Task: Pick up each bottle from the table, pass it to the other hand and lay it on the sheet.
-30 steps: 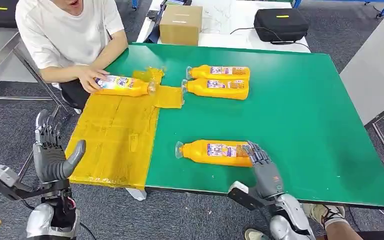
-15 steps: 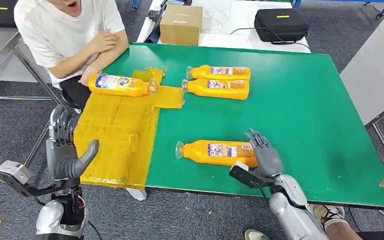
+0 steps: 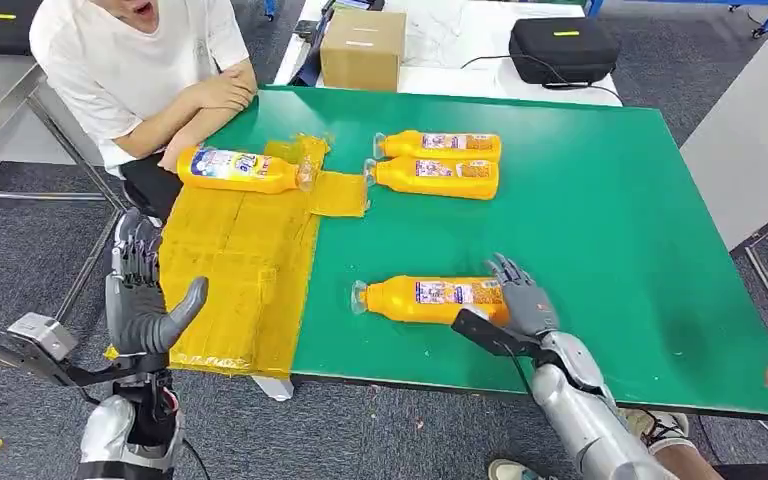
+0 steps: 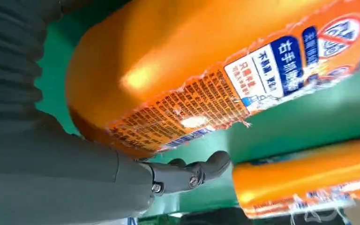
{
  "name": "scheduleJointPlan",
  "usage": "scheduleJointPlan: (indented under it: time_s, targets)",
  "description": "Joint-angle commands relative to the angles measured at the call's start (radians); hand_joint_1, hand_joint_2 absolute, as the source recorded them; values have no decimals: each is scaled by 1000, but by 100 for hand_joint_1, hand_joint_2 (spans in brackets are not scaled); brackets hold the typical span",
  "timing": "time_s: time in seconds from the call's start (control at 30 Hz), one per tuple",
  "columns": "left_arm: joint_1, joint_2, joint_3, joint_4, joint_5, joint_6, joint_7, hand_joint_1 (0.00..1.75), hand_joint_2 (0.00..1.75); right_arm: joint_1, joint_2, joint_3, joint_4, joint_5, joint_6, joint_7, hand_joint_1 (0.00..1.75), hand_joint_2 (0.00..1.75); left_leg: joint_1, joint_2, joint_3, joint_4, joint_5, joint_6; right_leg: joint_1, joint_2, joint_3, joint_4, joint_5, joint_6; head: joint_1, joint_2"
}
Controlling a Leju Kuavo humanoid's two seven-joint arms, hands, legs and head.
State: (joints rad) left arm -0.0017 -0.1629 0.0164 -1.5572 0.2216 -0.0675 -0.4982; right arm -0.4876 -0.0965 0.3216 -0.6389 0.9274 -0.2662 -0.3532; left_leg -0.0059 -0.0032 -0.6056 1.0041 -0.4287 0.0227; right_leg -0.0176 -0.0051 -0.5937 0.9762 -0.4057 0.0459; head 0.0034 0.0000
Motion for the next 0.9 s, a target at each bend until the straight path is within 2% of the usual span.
scheduleJointPlan:
  time_s: [0.03, 0.23, 0.3, 0.33, 0.37, 0.4, 0.63, 0.77, 0.9]
  targets:
    - [-25, 30, 17, 50, 5, -11, 8, 0, 175, -142, 10, 115, 202, 36, 124, 34, 0, 175, 1, 2, 2, 0, -1, -1, 1, 2, 1, 0, 0, -1, 0, 0]
    - [-25, 30, 17, 50, 5, -11, 8, 0, 175, -144, 10, 117, 205, 36, 129, 35, 0, 175, 2, 2, 6, 0, -1, -2, 2, 2, 5, -1, -1, -3, 0, 0]
    - [-22, 31, 17, 60, 3, -19, 8, 0, 175, -159, -1, 145, 230, 38, 179, 38, 0, 175, 1, 1, 5, -1, 0, -1, 1, 1, 3, -1, 0, -2, 0, 0]
    - [-23, 32, 18, 63, 1, -23, 5, 0, 175, -170, -8, 166, 242, 44, 207, 32, 14, 175, 1, 1, 6, 0, -1, -2, 1, 2, 4, -1, -1, -2, 0, 0]
    - [-24, 33, 18, 69, 3, -29, 4, 0, 175, -180, -17, 184, 251, 52, 226, 30, 169, 175, 1, 1, 5, -1, -1, -2, 1, 1, 4, 0, 0, -2, 0, 0]
    - [-23, 33, 19, 69, 3, -29, 3, 0, 175, -183, -19, 184, 251, 52, 227, 30, 175, 175, 0, 1, 5, -1, 0, -1, 0, 1, 3, 0, 0, -1, 0, 0]
    - [-24, 29, 34, 70, 1, -34, -13, 0, 175, -223, -16, 214, 263, 40, 259, 17, 173, 175, 1, 3, 8, -1, 0, -2, 1, 2, 6, -1, 0, -3, 0, 0]
    - [-19, 26, 37, 72, -8, -30, -23, 0, 175, -209, -16, 213, 263, 15, 266, 2, 175, 175, 2, 2, 8, 0, 0, -1, 2, 1, 6, -1, 0, -2, 0, 0]
    - [-1, 32, 34, 62, -14, -41, -40, 0, 175, -177, -19, 214, 254, -42, 319, -35, 175, 175, 1, 2, 9, -2, 0, -1, 1, 1, 8, -2, 0, -1, 0, 0]
